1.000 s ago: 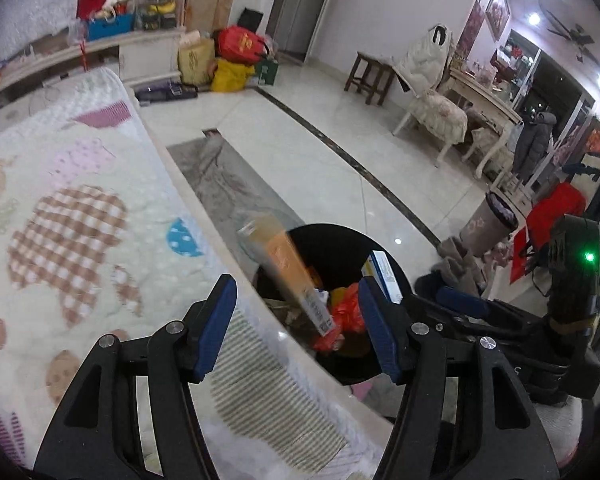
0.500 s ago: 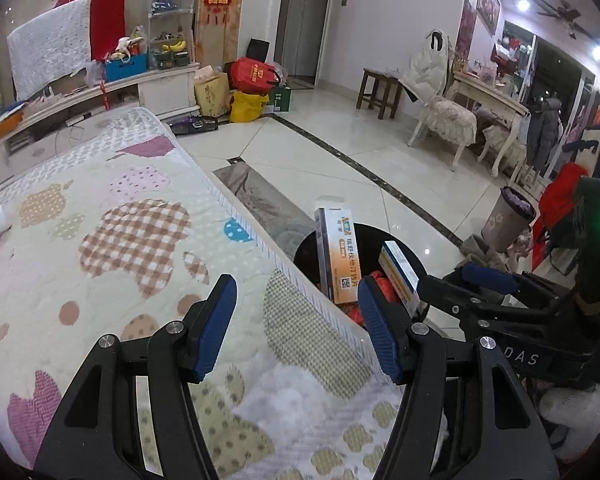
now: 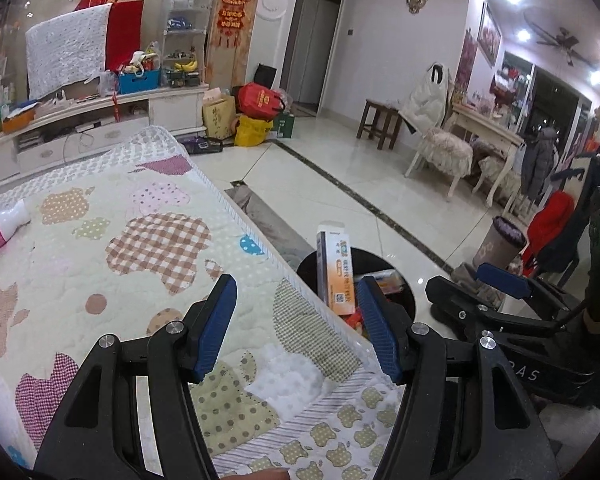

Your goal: Collect trash

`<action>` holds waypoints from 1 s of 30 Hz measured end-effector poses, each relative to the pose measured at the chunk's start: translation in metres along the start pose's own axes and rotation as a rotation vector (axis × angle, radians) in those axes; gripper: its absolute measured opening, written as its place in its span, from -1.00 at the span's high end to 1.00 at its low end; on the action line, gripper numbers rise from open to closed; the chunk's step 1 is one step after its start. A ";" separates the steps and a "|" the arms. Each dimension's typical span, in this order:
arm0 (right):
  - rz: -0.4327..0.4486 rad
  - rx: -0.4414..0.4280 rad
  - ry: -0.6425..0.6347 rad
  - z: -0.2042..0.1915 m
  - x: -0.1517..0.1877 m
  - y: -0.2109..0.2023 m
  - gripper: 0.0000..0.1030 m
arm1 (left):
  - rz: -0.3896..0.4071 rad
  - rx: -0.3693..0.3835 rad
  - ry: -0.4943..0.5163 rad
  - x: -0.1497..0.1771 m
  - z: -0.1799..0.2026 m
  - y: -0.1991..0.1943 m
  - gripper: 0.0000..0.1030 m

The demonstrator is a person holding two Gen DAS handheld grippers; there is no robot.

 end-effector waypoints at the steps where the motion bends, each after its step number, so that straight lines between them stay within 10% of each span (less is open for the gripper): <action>1: 0.007 0.004 -0.004 -0.001 -0.001 -0.003 -0.58 | 0.005 0.002 -0.001 0.000 0.000 -0.002 -0.20; 30: 0.094 0.043 -0.047 -0.015 -0.015 -0.025 -0.64 | 0.061 -0.017 -0.003 -0.004 -0.004 -0.017 -0.20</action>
Point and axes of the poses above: each gripper's, at about its wrist camera, not at the fingertips, and y roughly the way its jaws point, z to its right, x to its underside, the point moved 7 cm from there along y, roughly the way its jaws point, and after that the axes turned 10 degrees about -x, right-handed, at the moved point
